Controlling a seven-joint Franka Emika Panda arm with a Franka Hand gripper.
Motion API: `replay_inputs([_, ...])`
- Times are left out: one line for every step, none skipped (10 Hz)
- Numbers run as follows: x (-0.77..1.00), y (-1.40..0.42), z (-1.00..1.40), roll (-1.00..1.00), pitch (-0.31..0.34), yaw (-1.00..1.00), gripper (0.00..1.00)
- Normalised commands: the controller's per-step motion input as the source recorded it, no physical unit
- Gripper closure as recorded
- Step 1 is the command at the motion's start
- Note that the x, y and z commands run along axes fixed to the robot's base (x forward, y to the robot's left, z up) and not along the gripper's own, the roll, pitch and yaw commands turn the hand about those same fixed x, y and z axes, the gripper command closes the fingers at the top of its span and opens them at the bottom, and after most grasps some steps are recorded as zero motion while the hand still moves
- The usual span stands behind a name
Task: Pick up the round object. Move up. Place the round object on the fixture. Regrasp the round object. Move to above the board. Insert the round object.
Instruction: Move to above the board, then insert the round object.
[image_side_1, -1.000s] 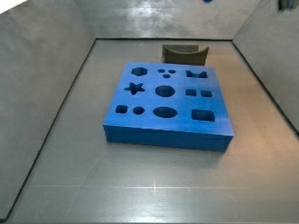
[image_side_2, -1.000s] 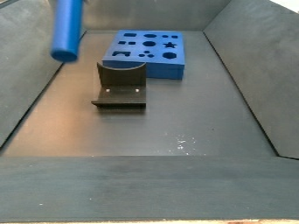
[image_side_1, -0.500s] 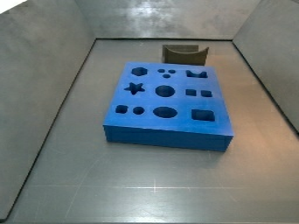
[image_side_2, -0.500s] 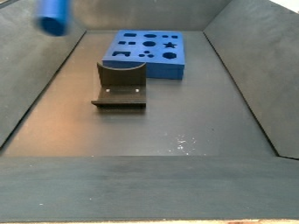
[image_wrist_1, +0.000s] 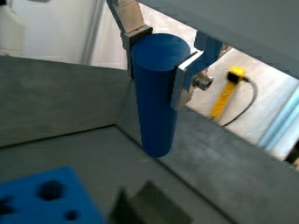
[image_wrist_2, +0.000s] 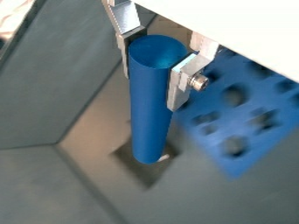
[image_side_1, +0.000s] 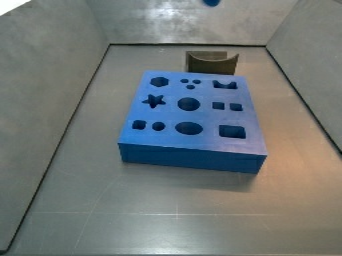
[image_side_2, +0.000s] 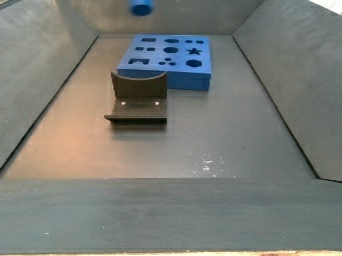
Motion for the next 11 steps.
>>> replay_inputs([-1.0,-0.86,0.19,-1.0,-0.096,-0.02,1.0])
replay_inputs([-1.0,-0.81,0.18,-1.0,-0.108,-0.03,1.0])
replay_inputs([-1.0,-0.78,0.18,-1.0,-0.115,-0.04,1.0])
replay_inputs([-0.73,-0.49,0.12,-1.0,-0.144,-0.04,1.0])
replay_inputs([-0.49,-0.28,0.06,-1.0,-0.145,-0.04,1.0])
replay_inputs([-0.26,-0.12,0.03,-1.0,-0.139,-0.04,1.0])
replay_inputs([-0.19,-0.08,0.02,-0.87,-0.121,-0.05,1.0])
replay_inputs([-0.11,-0.03,0.01,-0.55,-0.081,-0.03,1.0])
replay_inputs([-0.08,-0.02,0.01,-0.37,-0.061,-0.02,1.0])
replay_inputs([-0.05,0.0,0.0,-0.22,-0.047,-0.02,1.0])
replay_inputs([0.29,0.11,-0.89,-0.12,-0.027,0.0,1.0])
